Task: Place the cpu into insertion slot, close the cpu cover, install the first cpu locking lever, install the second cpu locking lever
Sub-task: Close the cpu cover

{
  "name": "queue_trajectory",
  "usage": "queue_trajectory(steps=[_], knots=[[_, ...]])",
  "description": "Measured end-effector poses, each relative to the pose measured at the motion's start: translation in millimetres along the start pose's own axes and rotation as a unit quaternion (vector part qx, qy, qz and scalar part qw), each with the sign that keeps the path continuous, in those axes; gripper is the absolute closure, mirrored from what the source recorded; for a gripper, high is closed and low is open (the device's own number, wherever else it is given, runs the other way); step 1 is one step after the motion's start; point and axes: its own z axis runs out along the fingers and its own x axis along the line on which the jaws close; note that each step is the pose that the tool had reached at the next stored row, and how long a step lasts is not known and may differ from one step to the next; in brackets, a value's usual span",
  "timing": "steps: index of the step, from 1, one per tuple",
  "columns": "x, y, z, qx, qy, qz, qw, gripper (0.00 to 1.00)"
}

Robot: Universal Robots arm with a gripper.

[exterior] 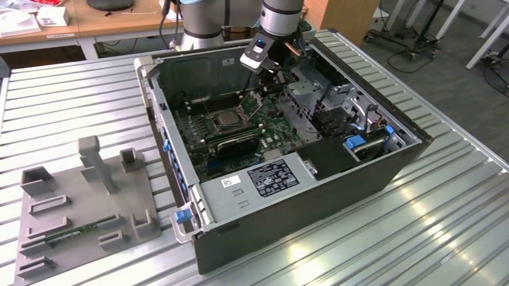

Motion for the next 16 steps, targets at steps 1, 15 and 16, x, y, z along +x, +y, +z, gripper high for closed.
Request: queue_trajectory(steps=[1,15,16], knots=[[0.0,0.0,0.4,0.0000,0.0001,0.000,1.00000,0.89],[0.0,-5.6,0.7,-0.0011,0.0001,0.000,1.00000,0.89],[0.0,-7.1,0.6,-0.0015,0.0000,0.000,1.00000,0.89]])
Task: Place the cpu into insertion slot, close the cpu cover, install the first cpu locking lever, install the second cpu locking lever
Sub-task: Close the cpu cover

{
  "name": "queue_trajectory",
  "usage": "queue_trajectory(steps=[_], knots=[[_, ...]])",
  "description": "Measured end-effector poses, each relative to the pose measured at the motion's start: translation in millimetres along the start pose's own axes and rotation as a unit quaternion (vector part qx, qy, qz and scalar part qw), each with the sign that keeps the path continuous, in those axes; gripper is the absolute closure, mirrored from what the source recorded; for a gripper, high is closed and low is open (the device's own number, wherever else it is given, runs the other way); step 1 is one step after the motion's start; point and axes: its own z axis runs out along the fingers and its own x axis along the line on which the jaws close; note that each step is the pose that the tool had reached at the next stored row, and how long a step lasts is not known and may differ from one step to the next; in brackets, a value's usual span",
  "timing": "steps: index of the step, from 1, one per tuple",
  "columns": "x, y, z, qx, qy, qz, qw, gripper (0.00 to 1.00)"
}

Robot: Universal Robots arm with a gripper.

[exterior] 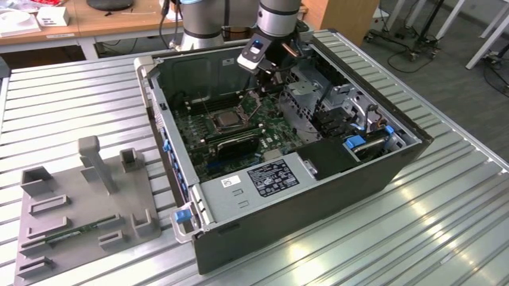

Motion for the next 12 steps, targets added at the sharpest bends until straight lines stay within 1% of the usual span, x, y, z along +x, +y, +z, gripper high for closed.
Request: queue_trajectory(steps=[2,7,12], knots=[[0.0,-4.2,0.0,-0.0012,0.0001,0.000,1.00000,0.89],[-0.1,-20.1,-0.3,-0.0055,0.0001,0.001,0.99998,0.89],[-0.1,-31.8,-0.4,-0.0075,0.0001,0.001,0.99997,0.89]])
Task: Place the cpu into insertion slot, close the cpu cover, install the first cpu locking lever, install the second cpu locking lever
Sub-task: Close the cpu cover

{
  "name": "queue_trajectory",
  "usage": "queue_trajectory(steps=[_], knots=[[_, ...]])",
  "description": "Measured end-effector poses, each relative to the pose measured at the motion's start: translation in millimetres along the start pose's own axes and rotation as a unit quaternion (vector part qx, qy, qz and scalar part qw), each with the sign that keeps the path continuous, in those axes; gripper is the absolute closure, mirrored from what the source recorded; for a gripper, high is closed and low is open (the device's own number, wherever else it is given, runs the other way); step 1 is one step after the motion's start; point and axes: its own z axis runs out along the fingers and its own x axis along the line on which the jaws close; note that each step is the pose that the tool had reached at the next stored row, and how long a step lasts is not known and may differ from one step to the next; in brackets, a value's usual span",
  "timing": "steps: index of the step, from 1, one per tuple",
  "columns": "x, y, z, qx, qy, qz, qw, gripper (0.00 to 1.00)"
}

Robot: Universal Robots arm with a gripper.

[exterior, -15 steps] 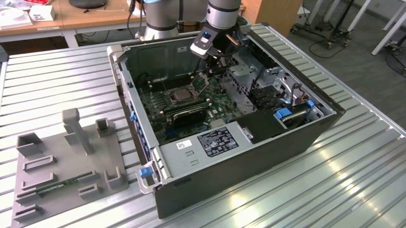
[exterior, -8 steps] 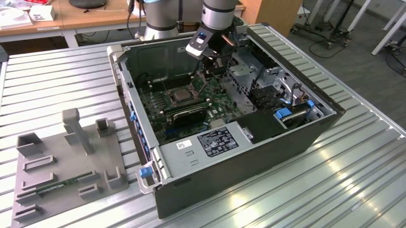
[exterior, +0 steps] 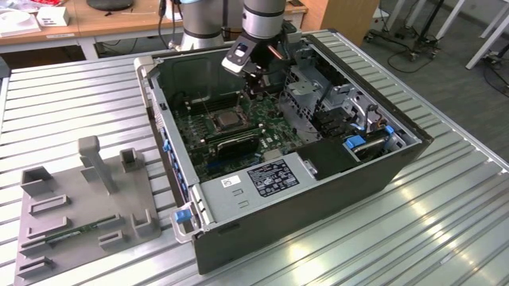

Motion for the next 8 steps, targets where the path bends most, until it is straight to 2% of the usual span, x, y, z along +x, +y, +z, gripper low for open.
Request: queue_trajectory(steps=[3,8], knots=[[0.0,-6.7,-0.1,-0.0010,0.0000,0.000,1.00000,0.89],[-0.1,-14.2,-0.2,-0.0027,0.0000,0.000,1.00000,0.89]])
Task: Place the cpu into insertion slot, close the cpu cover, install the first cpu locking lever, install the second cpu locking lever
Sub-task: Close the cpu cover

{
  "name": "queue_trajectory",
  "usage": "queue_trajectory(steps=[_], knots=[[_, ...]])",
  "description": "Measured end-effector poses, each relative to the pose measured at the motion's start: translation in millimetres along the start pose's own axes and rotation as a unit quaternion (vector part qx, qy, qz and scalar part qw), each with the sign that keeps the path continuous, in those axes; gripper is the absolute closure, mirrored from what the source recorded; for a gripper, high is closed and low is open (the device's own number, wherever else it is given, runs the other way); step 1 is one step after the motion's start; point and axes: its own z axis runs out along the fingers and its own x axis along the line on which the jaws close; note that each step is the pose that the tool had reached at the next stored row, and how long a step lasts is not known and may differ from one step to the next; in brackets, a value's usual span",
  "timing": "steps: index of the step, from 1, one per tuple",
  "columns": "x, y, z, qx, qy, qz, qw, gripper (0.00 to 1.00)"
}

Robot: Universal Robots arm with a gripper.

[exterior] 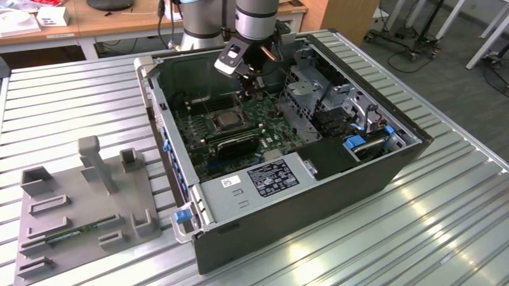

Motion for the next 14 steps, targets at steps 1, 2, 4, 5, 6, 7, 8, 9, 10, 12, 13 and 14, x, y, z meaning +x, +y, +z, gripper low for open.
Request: queue_trajectory(steps=[1,2,4,5,6,7,8,9,10,12,13,14], knots=[[0.0,-1.8,0.0,-0.0004,0.0000,0.000,1.00000,0.89],[-0.1,-3.6,0.0,-0.0009,0.0000,0.000,1.00000,0.89],[-0.1,-6.8,0.0,-0.0017,0.0000,0.000,1.00000,0.89],[-0.1,-7.4,-0.1,-0.0018,0.0000,0.000,1.00000,0.89],[-0.1,-7.5,-0.1,-0.0018,0.0000,0.000,1.00000,0.89],[-0.1,-7.5,0.0,-0.0018,0.0000,0.000,1.00000,0.89],[-0.1,-7.5,-0.1,-0.0018,0.0000,0.000,1.00000,0.89],[-0.1,-7.5,-0.1,-0.0018,0.0000,0.000,1.00000,0.89],[-0.1,-7.5,-0.1,-0.0018,0.0000,0.000,1.00000,0.89],[-0.1,-7.5,-0.1,-0.0018,0.0000,0.000,1.00000,0.89],[-0.1,-7.5,0.0,-0.0018,0.0000,-0.001,1.00000,0.89],[-0.1,-7.6,0.0,-0.0017,0.0001,-0.002,1.00000,0.89]])
